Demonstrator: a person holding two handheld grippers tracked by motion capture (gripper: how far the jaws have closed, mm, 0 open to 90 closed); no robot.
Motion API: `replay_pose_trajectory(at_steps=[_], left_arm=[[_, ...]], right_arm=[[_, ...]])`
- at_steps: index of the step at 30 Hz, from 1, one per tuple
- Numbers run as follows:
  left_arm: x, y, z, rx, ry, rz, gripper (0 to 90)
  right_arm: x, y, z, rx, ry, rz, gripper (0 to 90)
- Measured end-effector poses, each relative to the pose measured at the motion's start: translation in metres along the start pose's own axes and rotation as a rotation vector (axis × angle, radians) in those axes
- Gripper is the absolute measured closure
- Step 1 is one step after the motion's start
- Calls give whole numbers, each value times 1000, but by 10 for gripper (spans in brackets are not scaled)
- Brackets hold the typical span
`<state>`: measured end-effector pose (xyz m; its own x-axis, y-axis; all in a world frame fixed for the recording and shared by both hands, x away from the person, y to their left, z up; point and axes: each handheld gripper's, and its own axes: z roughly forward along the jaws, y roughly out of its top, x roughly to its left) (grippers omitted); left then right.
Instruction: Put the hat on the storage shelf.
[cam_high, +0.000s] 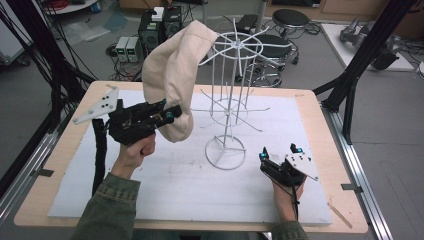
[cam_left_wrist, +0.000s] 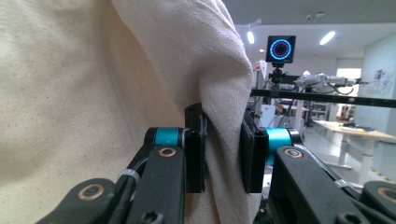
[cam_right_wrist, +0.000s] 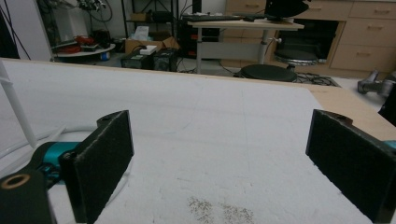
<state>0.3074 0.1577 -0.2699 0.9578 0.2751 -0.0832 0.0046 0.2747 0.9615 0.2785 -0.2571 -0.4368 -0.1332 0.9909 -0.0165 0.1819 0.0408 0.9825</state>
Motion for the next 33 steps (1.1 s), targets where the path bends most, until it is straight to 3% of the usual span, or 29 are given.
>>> replay_pose_trajectory(at_steps=[1, 7, 11, 17, 25, 33], left_arm=[[1, -8, -1, 6, -10, -17, 748], [3, -25, 0, 37, -6, -40, 747], [4, -27, -1, 34, -24, -54, 744], [4, -25, -6, 38, -17, -58, 732], [3, -25, -10, 74, 20, -66, 602], [1, -23, -26, 58, 53, -66, 492]], right_arm=[[-1, 0, 0, -6, 0, -5, 66], [-1, 0, 0, -5, -2, -3, 66], [-1, 0, 0, -4, -2, -2, 65], [-1, 0, 0, -6, 0, -2, 66], [-1, 0, -1, -8, 0, 2, 65], [-1, 1, -1, -11, 0, 0, 65]])
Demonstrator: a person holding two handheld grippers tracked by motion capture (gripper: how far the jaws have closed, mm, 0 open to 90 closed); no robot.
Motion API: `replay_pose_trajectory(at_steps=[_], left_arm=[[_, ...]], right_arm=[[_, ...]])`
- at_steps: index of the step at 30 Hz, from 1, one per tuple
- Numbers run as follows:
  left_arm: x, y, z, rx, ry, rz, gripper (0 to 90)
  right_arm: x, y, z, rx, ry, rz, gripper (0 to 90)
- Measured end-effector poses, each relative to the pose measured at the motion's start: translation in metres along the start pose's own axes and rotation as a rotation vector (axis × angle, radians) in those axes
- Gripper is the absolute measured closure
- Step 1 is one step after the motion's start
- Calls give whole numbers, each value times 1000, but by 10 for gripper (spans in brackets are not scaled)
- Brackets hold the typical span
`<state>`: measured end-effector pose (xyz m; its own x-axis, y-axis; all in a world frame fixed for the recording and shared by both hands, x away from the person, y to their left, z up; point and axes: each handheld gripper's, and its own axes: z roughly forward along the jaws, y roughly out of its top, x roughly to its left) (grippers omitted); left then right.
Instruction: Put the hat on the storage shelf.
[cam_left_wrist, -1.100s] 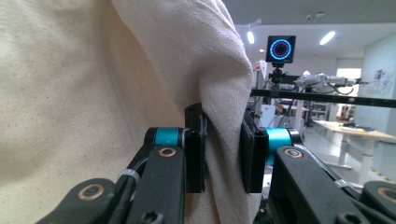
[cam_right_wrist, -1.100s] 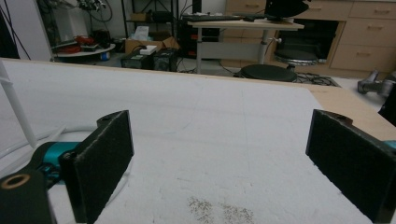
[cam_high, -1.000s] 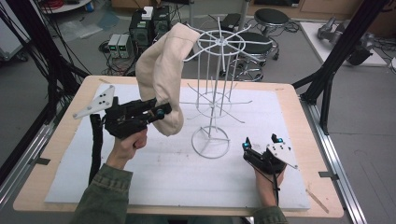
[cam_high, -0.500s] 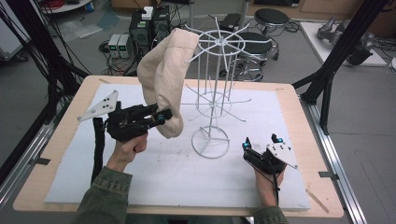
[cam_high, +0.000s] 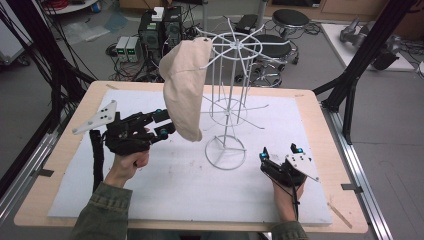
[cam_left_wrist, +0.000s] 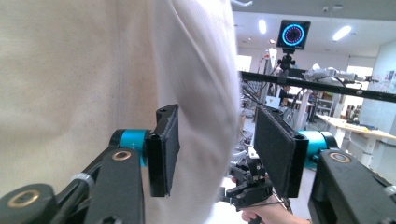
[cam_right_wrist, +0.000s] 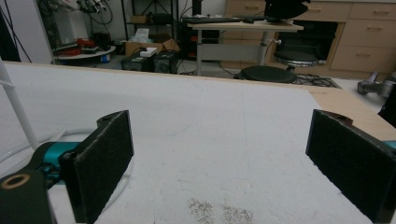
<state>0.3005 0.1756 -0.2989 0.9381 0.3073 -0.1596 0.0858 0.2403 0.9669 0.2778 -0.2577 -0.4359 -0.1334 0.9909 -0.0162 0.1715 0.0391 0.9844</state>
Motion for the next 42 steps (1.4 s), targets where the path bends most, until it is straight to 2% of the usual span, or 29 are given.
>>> replay_pose_trajectory(at_steps=[6, 13, 17, 18, 20, 21, 22, 23, 25, 27, 30, 31, 32, 33, 34, 35, 38, 39, 42], left_arm=[[2, -1, -14, 2, 53, -3, 422], [4, -4, -32, -6, 100, -9, 422], [3, -8, -44, -10, 160, 9, 411], [3, -8, -44, -10, 160, 9, 407], [2, -10, -51, -5, 199, 19, 401], [2, -10, -51, -5, 199, 19, 394], [2, -12, -56, -3, 223, 25, 387], [2, -12, -56, -3, 223, 25, 382], [2, -13, -61, -6, 252, 29, 368], [2, -16, -69, -27, 280, 14, 364], [1, -18, -74, -15, 336, 42, 339], [1, -18, -74, -15, 336, 42, 329], [0, -19, -77, -10, 371, 52, 319], [-1, -20, -79, -8, 388, 53, 312], [-1, -20, -79, -8, 388, 53, 311], [-1, -22, -82, -10, 419, 51, 311], [-3, -24, -88, 5, 473, 75, 309], [-3, -24, -88, 5, 473, 75, 307], [-4, -25, -95, 1, 525, 78, 294]], right_arm=[[1, 0, -1, 3, 3, 5, 65], [1, 0, -1, 2, 1, 2, 65], [2, 0, -1, 8, 4, 6, 65], [2, 0, -1, 7, 4, 5, 65], [1, 0, -1, 8, 3, 5, 65], [1, 0, -1, 8, 3, 5, 65], [1, 0, -1, 8, 3, 6, 65], [1, 0, -1, 8, 3, 6, 65], [1, 0, -1, 9, 3, 4, 65], [1, 0, -1, 9, 3, 1, 65], [2, 0, -1, 9, 2, -1, 65], [2, 0, -1, 8, 2, -4, 65], [2, 0, -1, 9, 1, -6, 65], [2, 0, -1, 6, 2, -7, 65], [2, 0, -1, 8, 1, -8, 65], [3, -1, -2, 13, 2, 1, 65], [3, -1, -2, 10, 4, 0, 65], [3, -1, -2, 9, 3, 0, 65], [4, -1, -2, 7, 6, -3, 65]])
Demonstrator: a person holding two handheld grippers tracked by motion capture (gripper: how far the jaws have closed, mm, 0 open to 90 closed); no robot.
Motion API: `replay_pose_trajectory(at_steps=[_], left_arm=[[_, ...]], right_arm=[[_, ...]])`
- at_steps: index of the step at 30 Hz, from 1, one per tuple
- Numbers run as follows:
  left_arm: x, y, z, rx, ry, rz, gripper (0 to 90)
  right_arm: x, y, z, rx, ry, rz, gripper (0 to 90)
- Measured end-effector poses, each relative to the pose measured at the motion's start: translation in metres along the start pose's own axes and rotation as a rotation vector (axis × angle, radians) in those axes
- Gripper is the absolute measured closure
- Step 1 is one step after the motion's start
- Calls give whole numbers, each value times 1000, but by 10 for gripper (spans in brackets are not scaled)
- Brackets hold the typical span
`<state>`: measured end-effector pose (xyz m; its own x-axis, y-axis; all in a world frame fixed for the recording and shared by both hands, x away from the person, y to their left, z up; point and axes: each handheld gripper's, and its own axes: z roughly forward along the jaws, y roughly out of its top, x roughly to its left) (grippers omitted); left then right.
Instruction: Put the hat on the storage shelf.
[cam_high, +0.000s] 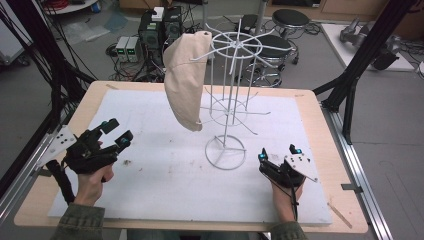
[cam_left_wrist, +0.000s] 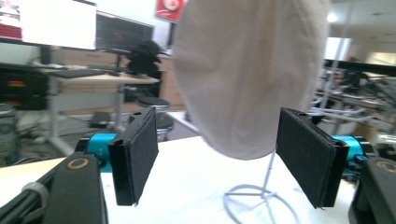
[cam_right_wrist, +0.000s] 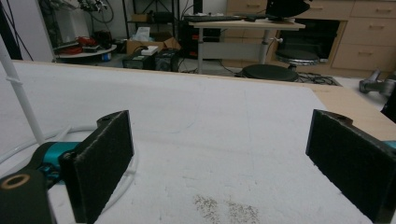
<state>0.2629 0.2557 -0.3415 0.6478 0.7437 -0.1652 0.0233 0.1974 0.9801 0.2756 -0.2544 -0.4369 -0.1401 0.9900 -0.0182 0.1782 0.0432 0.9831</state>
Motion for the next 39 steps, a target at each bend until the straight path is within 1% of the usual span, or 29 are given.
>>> replay_pose_trajectory(at_steps=[2, 4, 6, 9, 15, 19, 20, 24, 26, 28, 29, 31, 32, 33, 35, 36, 37, 38, 39], left_arm=[[2, -1, -4, 4, 37, 8, 293], [4, -4, -8, 11, 57, 14, 286], [7, -7, -12, 7, 59, 0, 285], [12, -12, -19, 2, 78, -7, 283], [20, -23, -29, 31, 108, -10, 283], [24, -34, -38, 21, 125, -27, 287], [25, -38, -40, 23, 141, -25, 287], [31, -49, -47, 35, 192, -46, 288], [33, -51, -50, 35, 221, -44, 288], [34, -53, -54, 39, 252, -33, 288], [35, -54, -56, 39, 273, -26, 288], [35, -56, -59, 46, 301, -15, 287], [35, -57, -60, 47, 313, -14, 283], [35, -59, -61, 48, 324, -15, 283], [35, -61, -64, 47, 348, -14, 281], [35, -62, -65, 50, 362, -6, 281], [35, -63, -67, 60, 389, 17, 278], [35, -63, -67, 60, 389, 17, 275], [35, -63, -68, 59, 399, 23, 274]], right_arm=[[1, 0, 0, 2, 2, 4, 65], [2, 0, -1, 7, 2, 7, 65], [2, 0, 0, 7, 2, 6, 65], [1, -1, 0, 5, -1, 3, 65], [2, -1, -1, 9, 1, 4, 65], [2, -2, 0, 10, 0, -2, 65], [2, -2, 0, 10, 0, -2, 65], [3, -2, -1, 10, 4, -4, 65], [3, -2, -1, 10, 5, -6, 65], [3, -3, -2, 12, 6, -7, 65], [3, -3, -4, 10, 6, -2, 65], [3, -4, -5, 11, 5, 4, 65], [1, -5, -7, -3, 4, 17, 64], [1, -5, -9, -7, 3, 34, 64], [-1, -5, -13, -22, -9, 47, 64], [-2, -5, -14, -27, -11, 61, 64], [-3, -5, -16, -32, -14, 76, 64], [-3, -5, -16, -32, -14, 76, 64], [-5, -6, -18, -35, -22, 107, 64]])
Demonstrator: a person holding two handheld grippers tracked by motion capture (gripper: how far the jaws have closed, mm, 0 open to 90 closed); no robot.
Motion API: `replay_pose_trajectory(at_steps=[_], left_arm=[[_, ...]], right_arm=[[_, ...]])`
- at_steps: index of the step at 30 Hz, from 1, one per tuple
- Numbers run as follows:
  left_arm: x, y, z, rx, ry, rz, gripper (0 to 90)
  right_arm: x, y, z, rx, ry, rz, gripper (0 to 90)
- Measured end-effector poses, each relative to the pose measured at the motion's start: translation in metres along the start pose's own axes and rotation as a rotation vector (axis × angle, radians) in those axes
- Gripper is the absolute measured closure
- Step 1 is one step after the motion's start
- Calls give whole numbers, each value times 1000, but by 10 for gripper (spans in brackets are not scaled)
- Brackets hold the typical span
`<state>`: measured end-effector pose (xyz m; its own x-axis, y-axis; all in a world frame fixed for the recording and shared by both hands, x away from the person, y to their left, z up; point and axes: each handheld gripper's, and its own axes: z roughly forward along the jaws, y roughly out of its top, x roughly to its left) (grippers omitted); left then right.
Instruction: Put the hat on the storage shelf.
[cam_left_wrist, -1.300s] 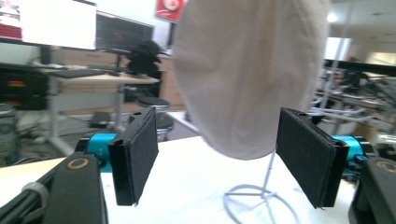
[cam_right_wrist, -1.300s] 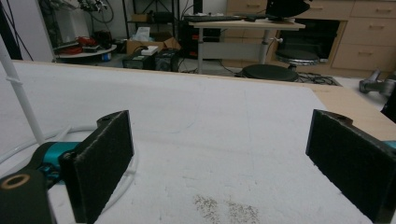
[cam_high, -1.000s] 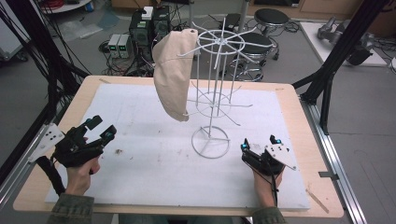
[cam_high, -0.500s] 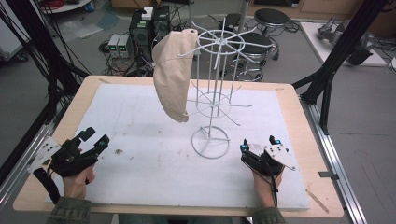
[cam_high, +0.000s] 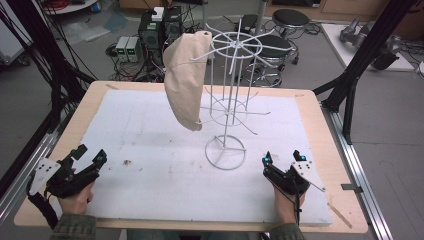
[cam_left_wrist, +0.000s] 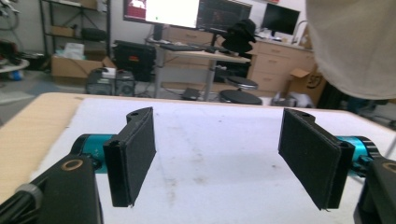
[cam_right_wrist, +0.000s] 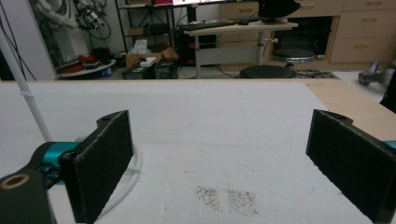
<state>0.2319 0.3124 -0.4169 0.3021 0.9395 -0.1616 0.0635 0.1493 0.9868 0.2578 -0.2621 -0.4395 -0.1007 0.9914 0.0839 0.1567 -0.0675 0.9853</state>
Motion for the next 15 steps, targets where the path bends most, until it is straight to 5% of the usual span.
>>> replay_pose_trajectory(at_steps=[7, 11, 15], left_arm=[[9, -4, -5, -7, 88, 17, 253], [14, -6, -7, -8, 191, 9, 242], [16, -7, -7, 2, 247, 6, 237]], right_arm=[[-2, 1, -7, -1, -46, 3, 64], [-5, 0, -12, -6, -74, 16, 64], [-6, 0, -13, -2, -85, 27, 64]])
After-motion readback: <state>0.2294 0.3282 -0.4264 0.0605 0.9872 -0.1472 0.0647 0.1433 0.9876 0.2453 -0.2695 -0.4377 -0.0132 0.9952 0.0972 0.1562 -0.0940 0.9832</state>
